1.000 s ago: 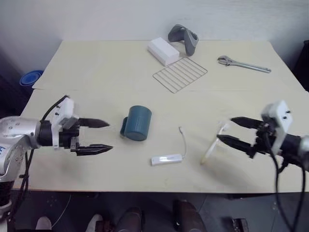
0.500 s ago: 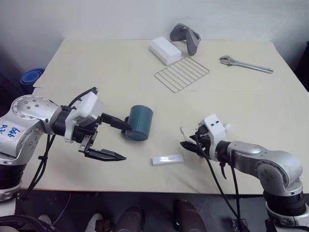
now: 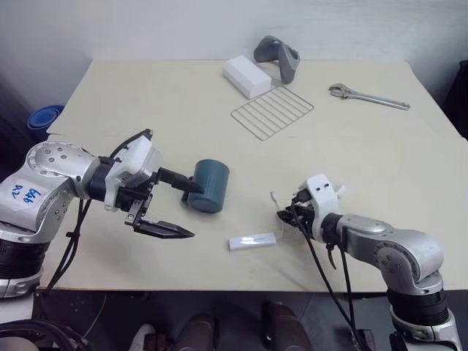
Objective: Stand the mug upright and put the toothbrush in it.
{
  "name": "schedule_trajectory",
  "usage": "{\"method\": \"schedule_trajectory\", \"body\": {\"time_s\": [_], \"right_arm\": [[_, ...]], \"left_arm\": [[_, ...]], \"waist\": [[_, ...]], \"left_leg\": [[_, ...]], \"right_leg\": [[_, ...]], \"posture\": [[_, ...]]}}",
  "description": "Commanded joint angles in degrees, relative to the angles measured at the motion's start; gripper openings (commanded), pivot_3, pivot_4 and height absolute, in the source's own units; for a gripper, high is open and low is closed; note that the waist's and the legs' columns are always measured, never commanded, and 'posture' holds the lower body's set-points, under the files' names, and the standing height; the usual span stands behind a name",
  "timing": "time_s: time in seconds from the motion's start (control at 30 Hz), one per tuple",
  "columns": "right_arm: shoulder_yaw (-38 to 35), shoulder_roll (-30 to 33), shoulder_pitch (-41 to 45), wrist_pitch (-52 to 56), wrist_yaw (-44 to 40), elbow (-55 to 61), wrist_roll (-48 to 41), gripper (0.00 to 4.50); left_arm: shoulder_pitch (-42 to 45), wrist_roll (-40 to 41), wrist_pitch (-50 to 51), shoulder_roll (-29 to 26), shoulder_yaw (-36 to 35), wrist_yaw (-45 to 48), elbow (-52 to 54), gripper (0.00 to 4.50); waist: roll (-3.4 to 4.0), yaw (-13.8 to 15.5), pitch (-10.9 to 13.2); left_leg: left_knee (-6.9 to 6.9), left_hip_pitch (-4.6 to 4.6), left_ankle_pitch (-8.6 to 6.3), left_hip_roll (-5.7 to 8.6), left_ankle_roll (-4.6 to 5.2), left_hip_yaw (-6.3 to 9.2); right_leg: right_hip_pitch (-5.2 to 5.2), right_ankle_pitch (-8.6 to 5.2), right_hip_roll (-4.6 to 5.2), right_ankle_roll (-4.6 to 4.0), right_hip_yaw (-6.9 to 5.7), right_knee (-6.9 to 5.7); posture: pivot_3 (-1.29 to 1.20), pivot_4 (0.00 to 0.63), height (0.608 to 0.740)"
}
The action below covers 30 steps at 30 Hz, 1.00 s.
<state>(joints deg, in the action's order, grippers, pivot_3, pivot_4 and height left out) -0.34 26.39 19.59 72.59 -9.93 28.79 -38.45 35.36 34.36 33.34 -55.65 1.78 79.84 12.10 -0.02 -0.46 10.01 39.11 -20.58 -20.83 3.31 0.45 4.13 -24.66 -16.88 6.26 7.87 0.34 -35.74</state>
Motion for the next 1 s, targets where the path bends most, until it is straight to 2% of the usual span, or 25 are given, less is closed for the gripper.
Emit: {"method": "schedule_trajectory", "body": {"time_s": [0.03,0.2,0.33,0.4,0.47,0.53,0.63,0.7,0.8,0.83,1.0], "right_arm": [[0.1,-0.8,-0.2,0.5,-0.8,0.8,0.0,0.02],[-1.0,-1.2,1.2,1.4,-1.4,1.8,-0.4,0.02],[-12.1,-6.4,8.8,8.2,1.8,5.1,-5.8,0.02],[-19.9,-6.7,14.3,12.4,2.9,5.5,-7.6,0.02],[-28.6,-3.2,20.5,16.9,3.3,4.2,-7.3,0.02],[-34.4,5.6,22.4,18.8,2.0,1.6,-5.0,0.02],[-39.5,19.0,17.6,17.1,-1.2,-3.5,-1.3,0.02],[-42.0,23.9,13.5,15.1,-2.6,-5.8,0.7,0.02],[-46.3,29.3,2.5,7.0,-5.7,-11.7,6.5,0.02],[-47.2,29.4,-0.3,4.6,-5.8,-13.1,8.2,0.02],[-49.8,18.7,-4.9,4.3,-4.0,-14.5,8.2,0.02]], "left_arm": [[1.5,-1.3,-1.7,0.2,0.2,1.1,-1.4,4.50],[3.1,-2.2,-2.6,1.0,0.6,1.7,-3.0,4.50],[4.2,-3.1,-3.5,1.9,1.2,2.3,-4.8,4.50],[5.0,-3.1,-3.4,3.2,1.6,2.2,-5.2,4.50],[6.0,-3.5,-3.9,4.7,2.3,2.2,-5.9,4.50],[7.1,-3.9,-4.5,6.3,3.1,2.3,-6.8,4.50],[8.5,-4.5,-5.0,8.1,3.7,2.4,-8.1,4.50],[9.1,-4.8,-5.4,8.9,3.9,2.5,-8.9,4.50],[9.8,-5.0,-5.7,10.2,4.1,2.5,-9.6,4.50],[10.0,-5.1,-5.7,10.5,4.1,2.5,-9.8,4.50],[10.8,-5.2,-5.6,12.2,4.6,2.2,-9.7,4.50]], "waist": [[0.00,0.1,0.0],[0.00,0.2,0.0],[0.01,-0.3,0.0],[0.01,-0.2,0.0],[0.01,-0.1,0.0],[0.03,0.7,0.0],[-0.01,1.9,0.0],[-0.02,1.7,0.0],[-0.02,1.1,0.0],[-0.02,0.9,0.0],[-0.04,-0.7,0.0]], "left_leg": [[0.00,0.00,0.00,0.01,0.00,0.00],[0.00,-0.01,0.00,0.03,0.00,0.00],[0.01,-0.02,0.00,0.02,0.00,-0.02],[0.01,-0.07,0.03,0.00,-0.03,0.01],[0.01,-0.11,0.03,0.02,-0.04,0.03],[0.02,-0.24,0.04,0.10,0.00,0.05],[0.10,-0.79,0.09,0.37,0.14,0.24],[0.03,-0.80,0.04,0.46,0.24,0.15],[0.04,-0.77,-0.03,0.52,0.40,-0.20],[0.07,-0.77,-0.03,0.52,0.43,-0.26],[0.15,-0.54,0.22,0.40,0.45,-0.74]], "right_leg": [[0.00,0.00,0.01,0.00,0.00,0.00],[0.01,0.00,0.02,0.00,-0.01,0.00],[-0.05,0.00,0.02,0.00,0.03,-0.07],[-0.15,0.00,0.02,0.00,0.00,-0.12],[-0.18,0.00,0.02,0.00,-0.02,-0.12],[-0.28,0.00,0.09,0.00,-0.04,-0.11],[-0.70,0.01,0.26,0.01,-0.17,-0.18],[-0.72,0.01,0.30,0.01,-0.20,-0.20],[-0.76,0.02,0.39,0.04,-0.16,-0.19],[-0.75,0.06,0.40,0.10,-0.15,-0.21],[-0.72,0.29,0.40,0.41,0.18,-0.29]], "posture": [[0.00,0.150,0.740],[0.00,0.150,0.740],[0.00,0.150,0.740],[0.00,0.150,0.740],[0.00,0.150,0.740],[0.00,0.150,0.740],[0.00,0.150,0.740],[0.00,0.150,0.740],[0.00,0.150,0.740],[0.00,0.150,0.740],[0.00,0.150,0.740]]}}
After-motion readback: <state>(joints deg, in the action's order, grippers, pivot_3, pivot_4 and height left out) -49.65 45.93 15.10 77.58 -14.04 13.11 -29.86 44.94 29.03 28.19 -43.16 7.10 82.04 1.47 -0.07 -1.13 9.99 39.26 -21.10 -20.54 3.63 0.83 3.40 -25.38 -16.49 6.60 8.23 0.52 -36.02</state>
